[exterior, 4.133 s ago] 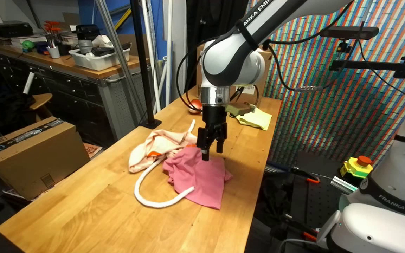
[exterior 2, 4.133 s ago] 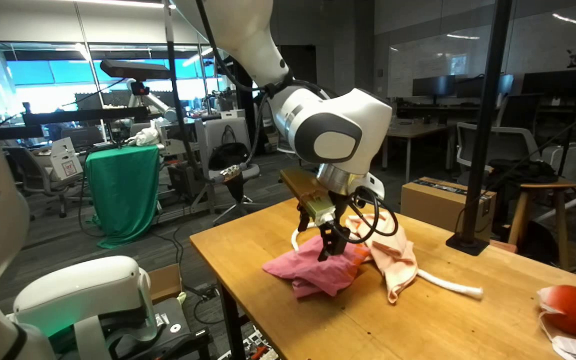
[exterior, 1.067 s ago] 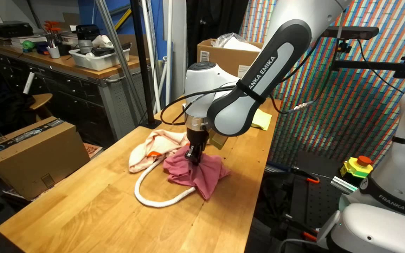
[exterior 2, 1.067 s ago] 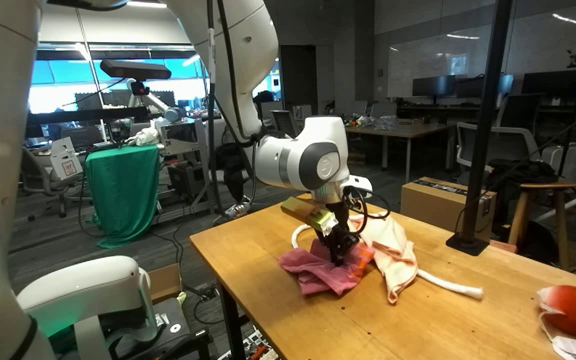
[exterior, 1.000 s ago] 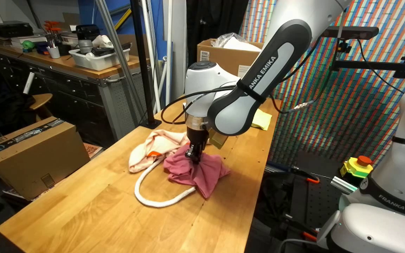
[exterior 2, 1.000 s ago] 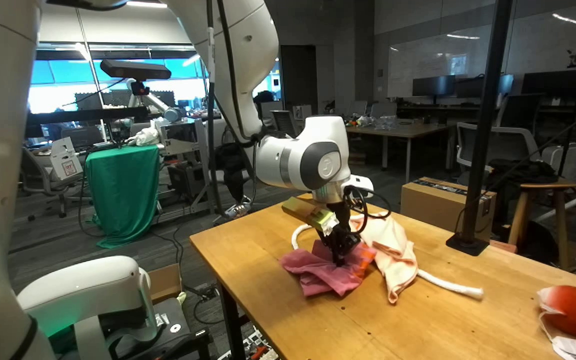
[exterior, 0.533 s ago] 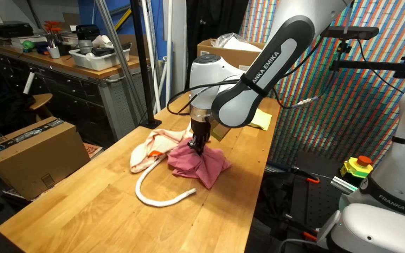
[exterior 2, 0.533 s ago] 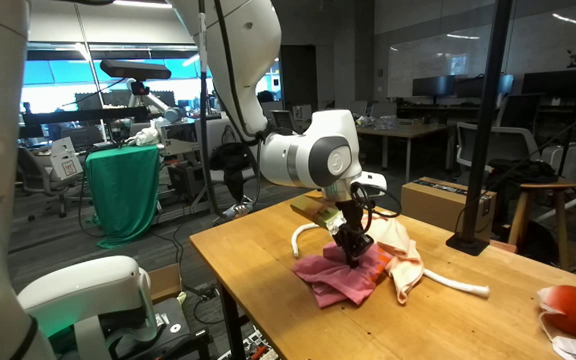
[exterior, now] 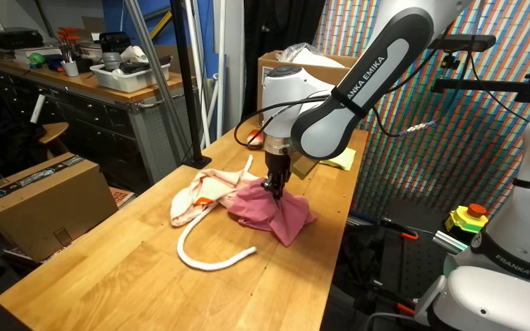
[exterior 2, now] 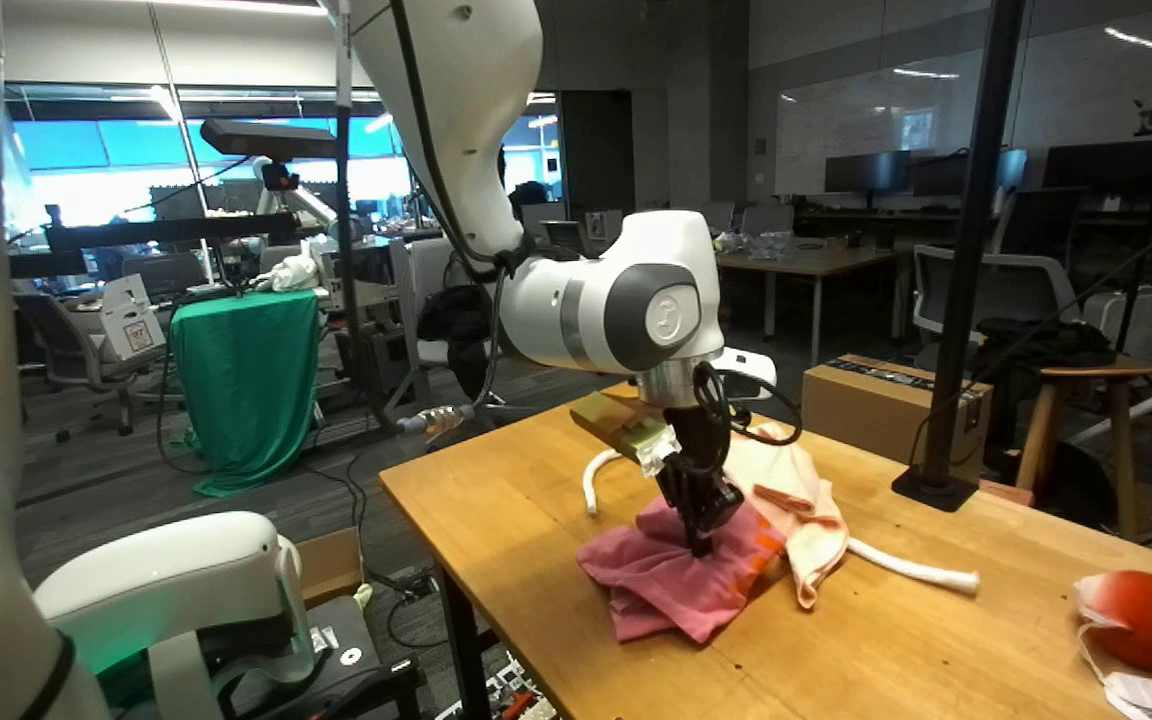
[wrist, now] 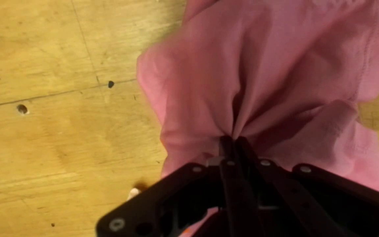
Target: Move the radish toy, yellow towel and pink t-shirt to the right, move the peach t-shirt to the left
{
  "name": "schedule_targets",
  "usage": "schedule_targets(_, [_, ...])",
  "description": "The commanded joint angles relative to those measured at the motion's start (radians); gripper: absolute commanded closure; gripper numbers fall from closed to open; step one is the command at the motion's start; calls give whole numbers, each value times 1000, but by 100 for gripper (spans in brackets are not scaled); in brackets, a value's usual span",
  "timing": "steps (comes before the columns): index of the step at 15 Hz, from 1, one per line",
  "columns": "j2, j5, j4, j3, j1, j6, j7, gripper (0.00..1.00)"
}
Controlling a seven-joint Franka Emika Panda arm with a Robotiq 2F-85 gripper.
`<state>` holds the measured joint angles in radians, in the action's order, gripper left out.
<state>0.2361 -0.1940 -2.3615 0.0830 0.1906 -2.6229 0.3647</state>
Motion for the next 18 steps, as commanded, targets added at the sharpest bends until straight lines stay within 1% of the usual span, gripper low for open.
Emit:
schedule_targets(1, [-69, -10, -42, -18, -20, 69, -2, 94])
schedule_targets(4, [-98, -19, -61, -21, -29, 103, 8, 94])
schedule_targets(7, [-131, -18, -90, -19, -46, 109, 20, 94])
schedule_targets(12, [-180, -12, -139, -14, -91, 120, 45, 94])
schedule_targets(18, [-215, -24, -184, -11, -136, 127, 109, 94])
